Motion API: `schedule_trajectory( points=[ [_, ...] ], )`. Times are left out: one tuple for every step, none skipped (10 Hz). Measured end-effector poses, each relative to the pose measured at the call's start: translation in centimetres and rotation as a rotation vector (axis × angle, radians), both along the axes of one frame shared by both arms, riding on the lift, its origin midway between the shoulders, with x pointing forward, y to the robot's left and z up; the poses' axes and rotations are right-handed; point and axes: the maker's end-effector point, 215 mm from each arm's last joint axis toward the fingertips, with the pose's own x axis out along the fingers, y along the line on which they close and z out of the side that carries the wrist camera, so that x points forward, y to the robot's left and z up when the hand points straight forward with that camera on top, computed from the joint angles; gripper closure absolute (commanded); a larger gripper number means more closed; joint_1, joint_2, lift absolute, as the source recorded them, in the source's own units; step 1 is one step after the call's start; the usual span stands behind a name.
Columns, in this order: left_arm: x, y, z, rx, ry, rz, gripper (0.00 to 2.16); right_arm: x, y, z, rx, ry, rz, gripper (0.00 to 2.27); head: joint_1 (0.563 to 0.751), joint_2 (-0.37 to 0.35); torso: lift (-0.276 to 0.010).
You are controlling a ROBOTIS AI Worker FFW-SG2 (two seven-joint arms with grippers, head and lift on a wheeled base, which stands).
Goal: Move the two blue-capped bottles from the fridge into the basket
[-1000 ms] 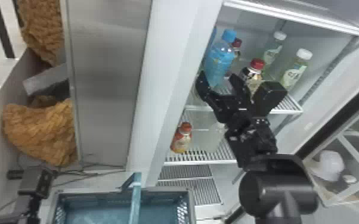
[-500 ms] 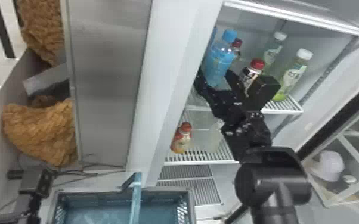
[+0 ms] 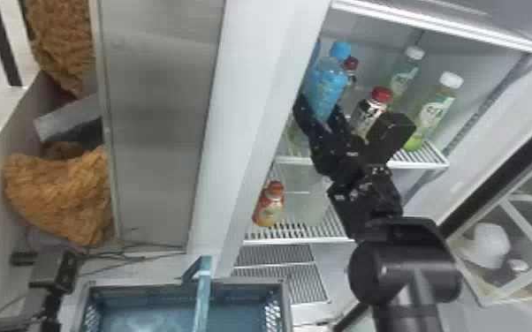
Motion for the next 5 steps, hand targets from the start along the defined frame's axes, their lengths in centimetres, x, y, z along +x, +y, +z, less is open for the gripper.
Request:
schedule_trajectory(
  points=[
    [0.0,0.0,0.0,0.000,-0.001,0.000,1.14,-0.4,0.1,0.2,0.002,-0.005,0.003,1.21,0.695,-0.350,-0.076],
    [0.0,0.0,0.1,-0.001,-0.001,-0.001,1.14,-1.0,0.2,0.4,0.006,-0.012,0.008,1.21,0.695,-0.350,-0.076],
    [0.0,0.0,0.1,-0.002,-0.001,-0.001,1.14,-2.1,0.3,0.8,0.013,-0.020,0.013,1.21,0.695,-0.350,-0.076],
    [0.0,0.0,0.1,-0.002,-0.001,-0.001,1.14,-3.0,0.2,1.2,0.018,-0.028,0.015,1.21,0.695,-0.350,-0.076],
    [0.0,0.0,0.1,-0.002,-0.001,-0.001,1.14,-4.2,-0.1,1.6,0.023,-0.036,0.012,1.21,0.695,-0.350,-0.076]
  ],
)
